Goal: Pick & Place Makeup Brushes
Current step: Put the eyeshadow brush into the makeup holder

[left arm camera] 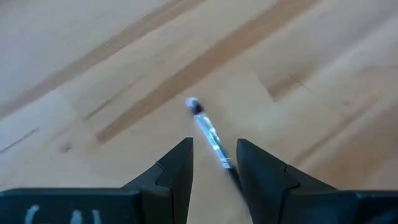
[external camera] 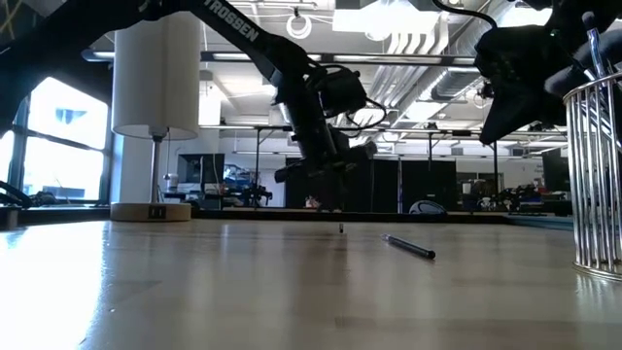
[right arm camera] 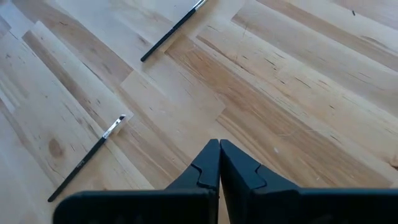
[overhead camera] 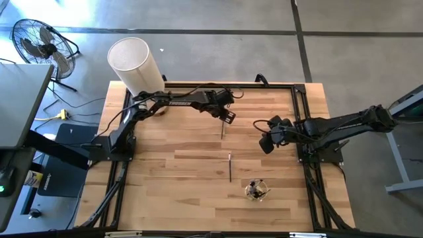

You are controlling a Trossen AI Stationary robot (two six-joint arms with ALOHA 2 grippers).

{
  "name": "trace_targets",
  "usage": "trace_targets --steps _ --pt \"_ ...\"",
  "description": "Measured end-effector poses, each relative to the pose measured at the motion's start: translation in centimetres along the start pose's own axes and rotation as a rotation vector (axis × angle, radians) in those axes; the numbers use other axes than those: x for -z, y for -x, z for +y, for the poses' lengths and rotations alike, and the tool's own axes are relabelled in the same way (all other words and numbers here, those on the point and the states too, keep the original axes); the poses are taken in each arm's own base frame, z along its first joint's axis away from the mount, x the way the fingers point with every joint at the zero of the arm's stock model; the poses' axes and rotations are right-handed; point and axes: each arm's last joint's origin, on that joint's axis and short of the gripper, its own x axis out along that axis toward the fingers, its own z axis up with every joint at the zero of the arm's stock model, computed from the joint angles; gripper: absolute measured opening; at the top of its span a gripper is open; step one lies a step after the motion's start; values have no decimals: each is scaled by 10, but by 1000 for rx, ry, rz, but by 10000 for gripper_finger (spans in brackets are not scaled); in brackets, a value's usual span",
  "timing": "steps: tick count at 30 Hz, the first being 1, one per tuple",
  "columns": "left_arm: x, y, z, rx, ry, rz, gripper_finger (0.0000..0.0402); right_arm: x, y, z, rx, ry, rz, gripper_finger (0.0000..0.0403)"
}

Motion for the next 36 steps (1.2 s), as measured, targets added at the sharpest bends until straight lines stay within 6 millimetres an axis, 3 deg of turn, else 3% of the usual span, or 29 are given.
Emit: trace_targets --steps 3,10,15,18,23,28,32,36 --pt "-2 15 -5 44 -83 -16 122 0 0 0 0 2 0 3" --pt "1 82 -37 165 -225 -149 122 0 0 0 0 3 1 7" --pt "24 134 -68 232 -310 -239 117 0 0 0 -1 4 4 7" --pt "50 154 -90 277 -366 -260 90 0 0 0 -3 5 8 3" --pt "99 172 -122 370 -410 -193 10 1 0 0 -4 5 12 3" --pt "151 183 -136 397 -609 -21 19 1 0 0 -15 4 22 8" --pt "191 171 -146 339 -610 90 6 1 0 1 -21 3 29 6" --pt "219 169 -158 345 -635 87 2 1 0 3 -53 -33 46 1"
